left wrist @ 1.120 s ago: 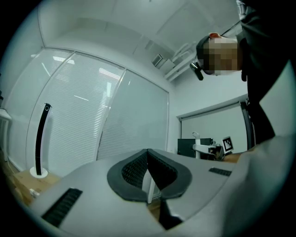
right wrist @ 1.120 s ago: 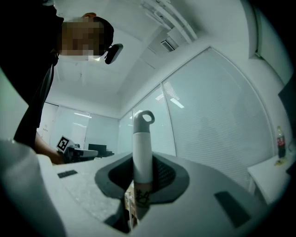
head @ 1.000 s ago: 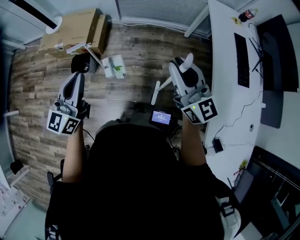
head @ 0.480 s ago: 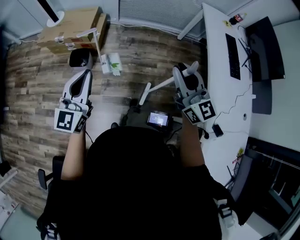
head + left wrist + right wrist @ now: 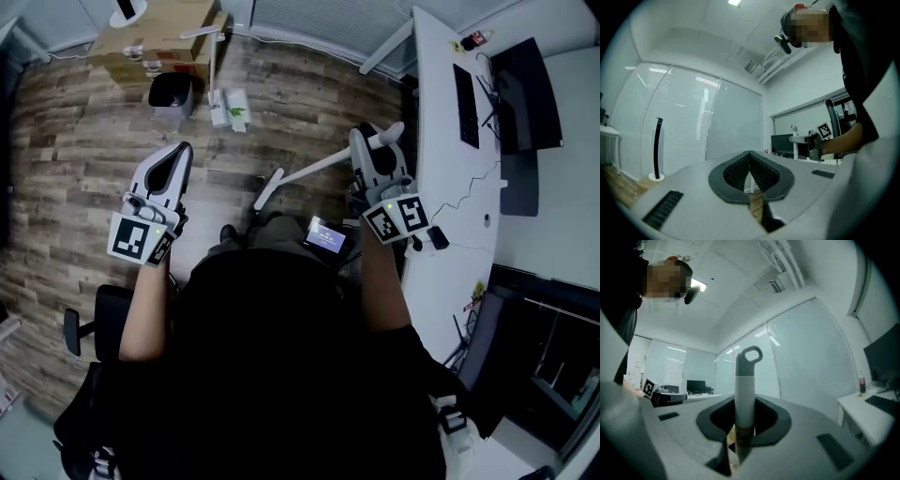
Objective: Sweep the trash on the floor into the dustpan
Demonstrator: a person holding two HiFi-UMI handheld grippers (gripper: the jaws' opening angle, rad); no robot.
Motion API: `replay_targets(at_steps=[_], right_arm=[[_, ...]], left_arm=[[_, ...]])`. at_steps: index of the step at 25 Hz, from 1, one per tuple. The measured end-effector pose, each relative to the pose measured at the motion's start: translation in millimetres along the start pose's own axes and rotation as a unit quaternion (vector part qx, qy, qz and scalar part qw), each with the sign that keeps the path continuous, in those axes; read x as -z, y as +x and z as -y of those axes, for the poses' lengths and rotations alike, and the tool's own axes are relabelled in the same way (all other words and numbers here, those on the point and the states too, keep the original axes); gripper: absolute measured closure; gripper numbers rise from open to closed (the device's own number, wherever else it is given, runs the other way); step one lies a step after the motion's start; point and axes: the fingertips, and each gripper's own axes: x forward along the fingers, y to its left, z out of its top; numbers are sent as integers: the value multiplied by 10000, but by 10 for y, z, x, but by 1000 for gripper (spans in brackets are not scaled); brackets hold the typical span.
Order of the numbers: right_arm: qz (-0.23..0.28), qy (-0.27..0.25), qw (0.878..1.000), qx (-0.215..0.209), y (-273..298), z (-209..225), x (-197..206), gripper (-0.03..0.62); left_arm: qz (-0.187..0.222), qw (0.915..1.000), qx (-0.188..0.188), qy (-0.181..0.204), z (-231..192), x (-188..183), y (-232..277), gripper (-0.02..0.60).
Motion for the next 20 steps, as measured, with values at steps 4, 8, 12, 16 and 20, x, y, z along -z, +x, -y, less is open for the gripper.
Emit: replay_targets(at_steps=[4, 8, 12, 16, 20], right_arm=[[199, 41, 9981, -574, -95, -213, -35, 525], [173, 37, 9928, -1186, -245, -354, -21, 525], [124, -88, 9880, -1538, -472, -440, 89, 526], [86, -237, 9883, -1502, -689, -356, 184, 526], [137, -278, 9916, -1254, -846, -158, 170, 526]], left_arm=[[6, 9988, -474, 120, 46, -45, -181, 586], [86, 9959, -906, -15, 180, -82, -168, 586], [166, 9964, -774, -294, 546, 33, 19, 586], [-118, 9983, -465, -341, 923, 236, 216, 586], [-326, 9988, -83, -346, 1191, 352, 452, 586]])
